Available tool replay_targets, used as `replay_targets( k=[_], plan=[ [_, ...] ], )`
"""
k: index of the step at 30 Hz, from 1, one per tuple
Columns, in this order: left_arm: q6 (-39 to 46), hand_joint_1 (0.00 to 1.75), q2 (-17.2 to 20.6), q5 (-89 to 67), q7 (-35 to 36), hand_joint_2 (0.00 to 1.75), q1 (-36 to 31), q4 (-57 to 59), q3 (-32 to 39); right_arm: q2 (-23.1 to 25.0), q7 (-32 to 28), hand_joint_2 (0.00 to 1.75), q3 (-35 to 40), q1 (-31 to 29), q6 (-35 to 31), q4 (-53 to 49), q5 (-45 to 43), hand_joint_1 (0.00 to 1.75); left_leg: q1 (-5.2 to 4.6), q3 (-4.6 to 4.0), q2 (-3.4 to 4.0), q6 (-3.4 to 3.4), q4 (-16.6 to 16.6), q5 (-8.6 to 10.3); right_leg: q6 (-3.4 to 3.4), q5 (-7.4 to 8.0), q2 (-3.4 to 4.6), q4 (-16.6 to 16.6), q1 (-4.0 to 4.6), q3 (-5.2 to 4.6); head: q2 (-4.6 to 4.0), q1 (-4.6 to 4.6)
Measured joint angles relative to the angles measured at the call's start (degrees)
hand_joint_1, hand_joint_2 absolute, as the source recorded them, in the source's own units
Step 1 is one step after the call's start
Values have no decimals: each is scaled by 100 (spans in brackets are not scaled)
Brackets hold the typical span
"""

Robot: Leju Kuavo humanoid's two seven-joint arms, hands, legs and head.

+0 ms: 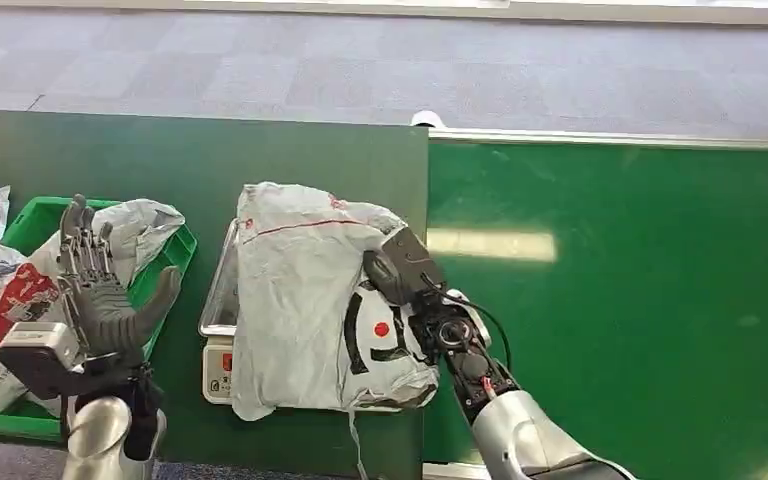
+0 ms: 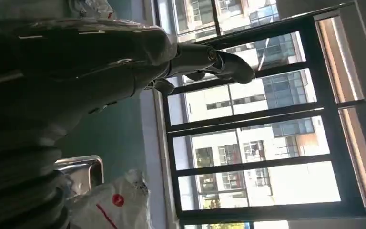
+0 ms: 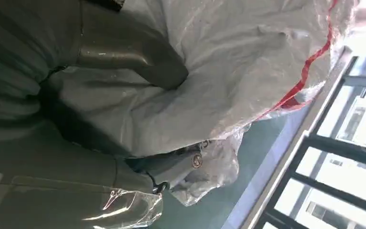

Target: Moved the parcel from conveyor to table for the left to box.

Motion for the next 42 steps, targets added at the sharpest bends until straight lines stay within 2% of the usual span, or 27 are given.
replay_targets(
  k=[4, 11, 18, 23, 36, 42],
  plan=[
    [-50, 0, -22, 0, 0, 175, 3, 0, 35, 81, 18, 175, 171, 0, -44, 2, -153, 0, 0, -1, -1, 0, 0, 0, 0, 0, 0, 0, 0, -1, 0, 2],
    [-151, 0, -42, -63, 50, 175, 3, -2, 116, 65, 66, 175, 310, 31, -868, -186, -111, 0, -1, -1, -1, 0, 1, 0, 0, 0, -1, 0, -1, -1, 0, 0],
    [-371, 0, -72, -203, 31, 175, 23, -63, 114, -164, 282, 175, 411, 536, -1460, -2090, 325, 0, -1, -3, -2, 0, 1, 0, 1, -1, -1, -1, -1, -4, 0, 2],
    [-402, 0, -118, -275, 11, 175, 49, -133, 92, -348, 378, 175, 492, 879, -1523, -3115, 398, 0, -1, -5, 1, 0, 1, -2, 1, 0, 1, -1, -1, -7, 0, 0],
    [-415, 0, -144, -781, 13, 175, 84, -181, -37, -575, 418, 175, 575, 1157, -1709, -3933, 588, 0, -2, -7, -1, 0, 1, -1, 1, 0, -2, -1, -2, -6, 0, 0],
    [-264, 0, -125, -2119, 836, 175, 13, -129, -319, -761, 575, 175, 540, 1503, -2048, -4890, 1176, 0, -3, -8, -2, 0, 2, -2, 1, 0, -1, -3, -3, -13, 0, 0]
  ],
)
